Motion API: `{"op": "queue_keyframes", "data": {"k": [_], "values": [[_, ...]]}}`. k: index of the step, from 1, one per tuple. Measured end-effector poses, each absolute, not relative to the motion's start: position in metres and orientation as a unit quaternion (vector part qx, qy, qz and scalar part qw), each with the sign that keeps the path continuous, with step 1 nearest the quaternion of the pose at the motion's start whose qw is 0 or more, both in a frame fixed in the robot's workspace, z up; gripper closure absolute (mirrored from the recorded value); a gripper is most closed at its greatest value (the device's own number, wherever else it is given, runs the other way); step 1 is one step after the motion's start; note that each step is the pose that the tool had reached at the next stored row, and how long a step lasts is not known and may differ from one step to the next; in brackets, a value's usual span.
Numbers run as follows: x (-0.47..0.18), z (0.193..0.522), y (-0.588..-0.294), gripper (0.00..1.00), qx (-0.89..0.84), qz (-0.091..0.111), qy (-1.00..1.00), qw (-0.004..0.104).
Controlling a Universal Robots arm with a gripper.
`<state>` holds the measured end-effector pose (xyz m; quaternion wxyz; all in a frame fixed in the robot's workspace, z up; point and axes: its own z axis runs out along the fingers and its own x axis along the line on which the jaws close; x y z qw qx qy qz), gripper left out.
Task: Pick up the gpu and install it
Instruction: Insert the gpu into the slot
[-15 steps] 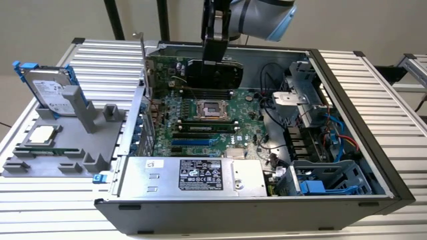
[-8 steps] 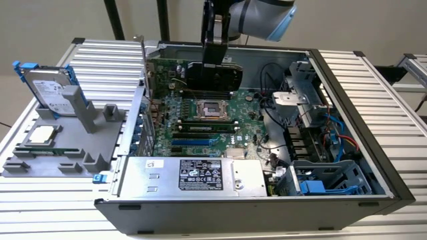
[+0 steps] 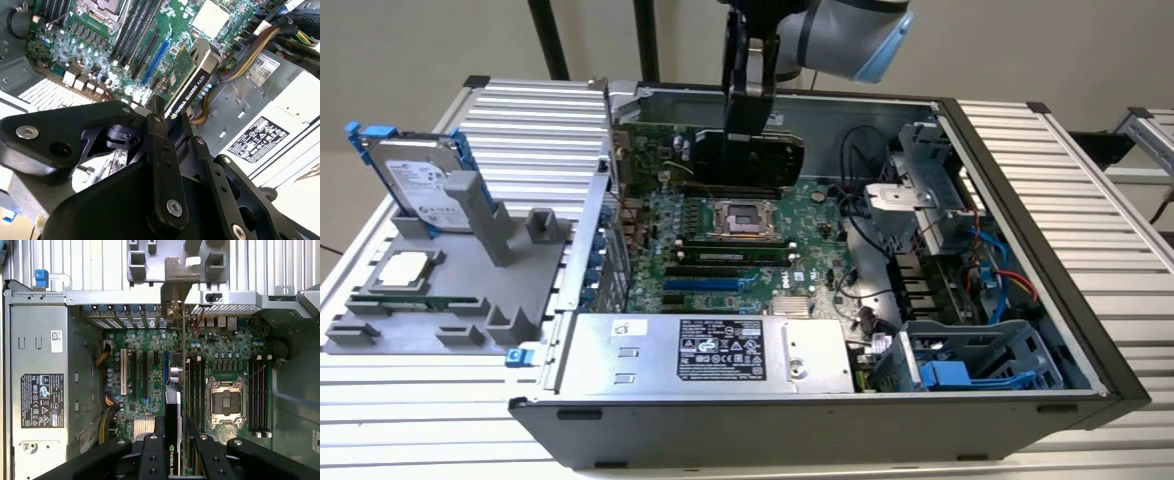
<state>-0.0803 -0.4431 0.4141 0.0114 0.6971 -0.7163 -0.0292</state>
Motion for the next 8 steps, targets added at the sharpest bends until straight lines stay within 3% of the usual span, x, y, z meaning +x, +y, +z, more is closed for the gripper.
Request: {"op": "queue_keyframes", "data": {"k": [8], "values": [[-0.0803,0.4130,-0.4430,1.00,0.697,-0.029,-0.716,0.011]]}}
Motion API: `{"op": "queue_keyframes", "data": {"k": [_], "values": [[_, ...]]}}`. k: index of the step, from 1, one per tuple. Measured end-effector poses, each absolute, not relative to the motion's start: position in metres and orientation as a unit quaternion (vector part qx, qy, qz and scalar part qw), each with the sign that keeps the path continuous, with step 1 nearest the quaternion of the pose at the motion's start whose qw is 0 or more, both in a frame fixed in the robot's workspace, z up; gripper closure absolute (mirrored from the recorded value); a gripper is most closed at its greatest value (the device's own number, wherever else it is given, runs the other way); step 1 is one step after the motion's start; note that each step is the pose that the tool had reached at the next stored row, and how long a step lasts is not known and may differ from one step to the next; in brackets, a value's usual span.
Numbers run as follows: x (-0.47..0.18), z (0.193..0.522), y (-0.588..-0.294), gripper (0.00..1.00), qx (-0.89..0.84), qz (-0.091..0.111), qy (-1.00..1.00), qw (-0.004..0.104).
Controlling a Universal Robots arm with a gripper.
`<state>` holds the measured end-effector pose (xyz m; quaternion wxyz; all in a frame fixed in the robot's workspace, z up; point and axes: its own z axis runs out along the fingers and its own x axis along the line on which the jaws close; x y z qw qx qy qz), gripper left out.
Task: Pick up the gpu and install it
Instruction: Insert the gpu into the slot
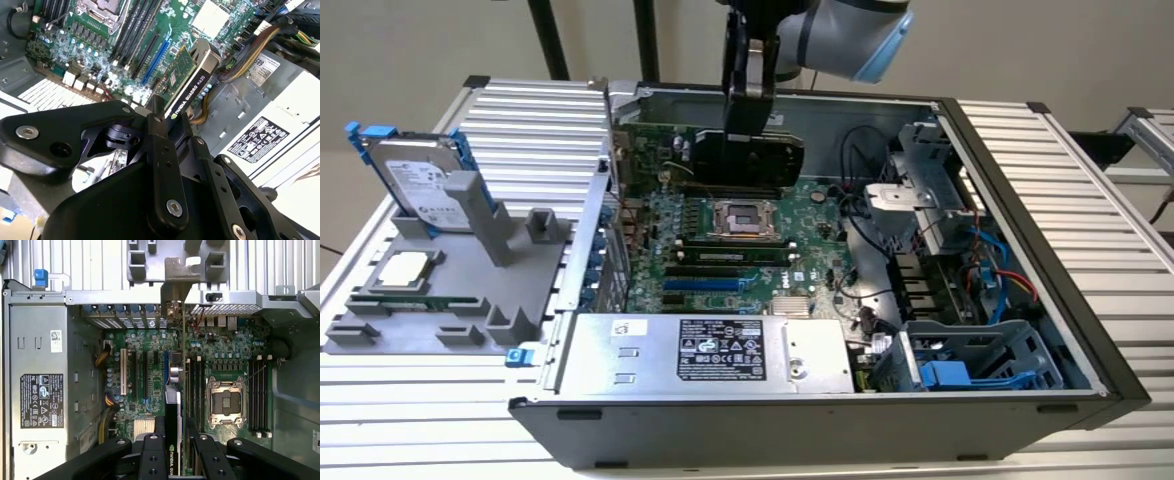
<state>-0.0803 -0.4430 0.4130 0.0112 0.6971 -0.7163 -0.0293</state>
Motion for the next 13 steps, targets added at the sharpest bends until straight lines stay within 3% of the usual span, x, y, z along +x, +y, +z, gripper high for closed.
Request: {"op": "queue_keyframes", "data": {"k": [13], "values": [[-0.0785,0.4055,-0.4428,1.00,0.697,-0.028,-0.716,0.012]]}}
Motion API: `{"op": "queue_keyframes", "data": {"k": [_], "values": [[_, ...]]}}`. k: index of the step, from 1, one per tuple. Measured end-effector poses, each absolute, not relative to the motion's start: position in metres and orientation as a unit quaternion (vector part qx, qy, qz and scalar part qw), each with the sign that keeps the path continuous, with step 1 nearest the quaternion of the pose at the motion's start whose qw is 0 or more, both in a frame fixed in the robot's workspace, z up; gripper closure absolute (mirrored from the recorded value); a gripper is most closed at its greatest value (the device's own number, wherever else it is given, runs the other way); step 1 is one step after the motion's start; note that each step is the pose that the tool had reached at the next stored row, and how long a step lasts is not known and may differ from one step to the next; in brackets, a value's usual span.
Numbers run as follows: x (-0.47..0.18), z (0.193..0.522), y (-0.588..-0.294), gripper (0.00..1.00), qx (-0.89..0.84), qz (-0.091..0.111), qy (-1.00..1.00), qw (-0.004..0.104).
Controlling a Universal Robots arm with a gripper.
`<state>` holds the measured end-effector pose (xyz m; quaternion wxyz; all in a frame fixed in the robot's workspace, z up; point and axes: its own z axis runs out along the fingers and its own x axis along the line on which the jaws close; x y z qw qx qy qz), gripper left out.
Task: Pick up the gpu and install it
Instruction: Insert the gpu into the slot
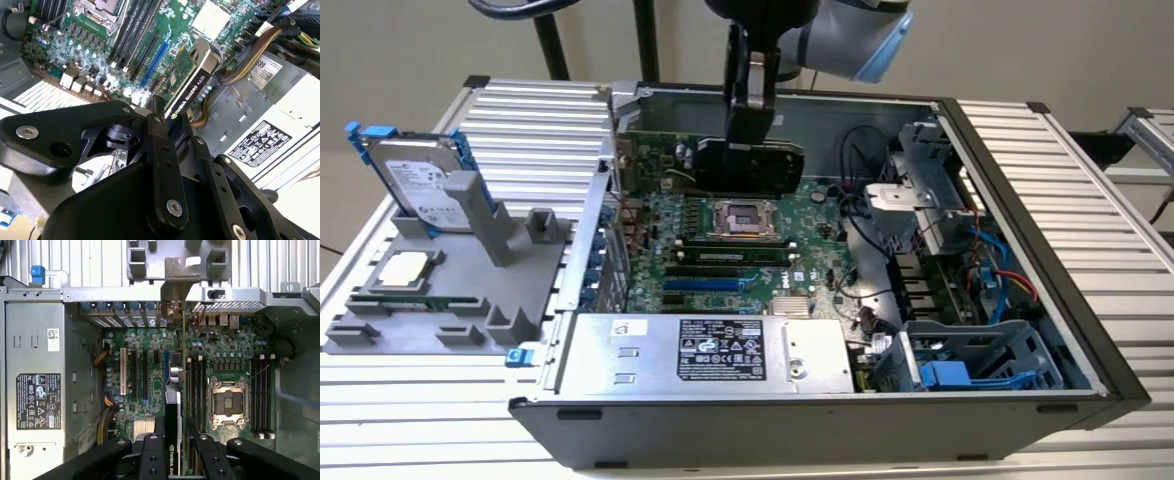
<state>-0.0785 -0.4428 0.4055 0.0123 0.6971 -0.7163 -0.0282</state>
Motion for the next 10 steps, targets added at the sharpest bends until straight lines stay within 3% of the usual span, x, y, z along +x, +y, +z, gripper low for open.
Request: {"op": "queue_keyframes", "data": {"k": [10], "values": [[-0.0706,0.4004,-0.4426,1.00,0.697,-0.027,-0.716,0.013]]}}
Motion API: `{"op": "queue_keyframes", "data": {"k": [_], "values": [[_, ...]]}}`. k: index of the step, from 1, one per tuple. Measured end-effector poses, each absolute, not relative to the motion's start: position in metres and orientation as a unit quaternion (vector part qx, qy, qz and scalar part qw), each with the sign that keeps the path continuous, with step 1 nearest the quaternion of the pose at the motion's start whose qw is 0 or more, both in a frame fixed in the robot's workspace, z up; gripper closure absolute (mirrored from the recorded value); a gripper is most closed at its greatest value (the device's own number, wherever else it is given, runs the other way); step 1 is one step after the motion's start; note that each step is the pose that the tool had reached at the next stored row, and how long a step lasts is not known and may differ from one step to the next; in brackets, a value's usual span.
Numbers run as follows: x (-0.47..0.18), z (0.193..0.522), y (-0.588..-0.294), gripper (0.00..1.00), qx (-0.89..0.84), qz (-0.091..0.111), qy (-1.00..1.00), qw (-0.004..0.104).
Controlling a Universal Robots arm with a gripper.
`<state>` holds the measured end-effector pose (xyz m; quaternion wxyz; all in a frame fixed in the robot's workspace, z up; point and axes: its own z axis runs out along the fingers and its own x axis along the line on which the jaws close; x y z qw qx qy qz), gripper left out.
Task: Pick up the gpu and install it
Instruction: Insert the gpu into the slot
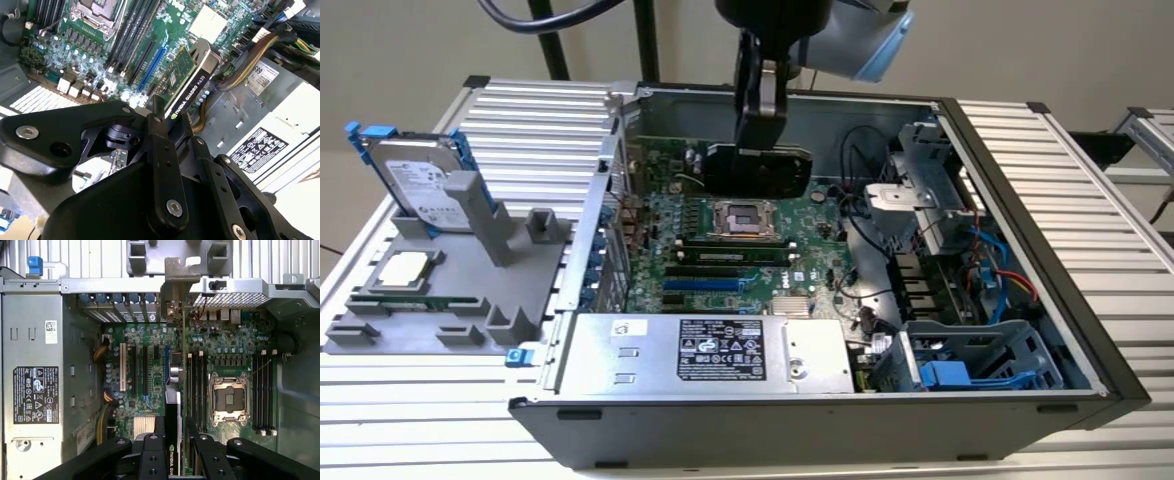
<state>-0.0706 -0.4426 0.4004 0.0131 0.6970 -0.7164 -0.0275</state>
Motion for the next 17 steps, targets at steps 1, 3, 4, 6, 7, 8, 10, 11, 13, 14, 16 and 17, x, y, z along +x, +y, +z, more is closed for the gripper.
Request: {"op": "queue_keyframes", "data": {"k": [1,3,4,6,7,8,10,11,13,14,16,17], "values": [[-0.0702,0.3998,-0.4426,1.00,0.697,-0.027,-0.716,0.013],[-0.0695,0.3987,-0.4425,1.00,0.697,-0.027,-0.716,0.014],[-0.0693,0.3981,-0.4425,1.00,0.697,-0.027,-0.716,0.014],[-0.0689,0.3971,-0.4425,1.00,0.697,-0.027,-0.716,0.014],[-0.0687,0.3966,-0.4425,1.00,0.697,-0.027,-0.716,0.014],[-0.0686,0.3961,-0.4425,1.00,0.697,-0.026,-0.716,0.014],[-0.0684,0.3951,-0.4425,1.00,0.697,-0.026,-0.716,0.014],[-0.0683,0.3947,-0.4425,1.00,0.697,-0.026,-0.716,0.014],[-0.0681,0.3937,-0.4425,1.00,0.697,-0.026,-0.716,0.015],[-0.0681,0.3931,-0.4425,1.00,0.697,-0.026,-0.716,0.015],[-0.0680,0.3920,-0.4425,1.00,0.697,-0.025,-0.716,0.015],[-0.0679,0.3914,-0.4425,1.00,0.697,-0.025,-0.716,0.015]]}}
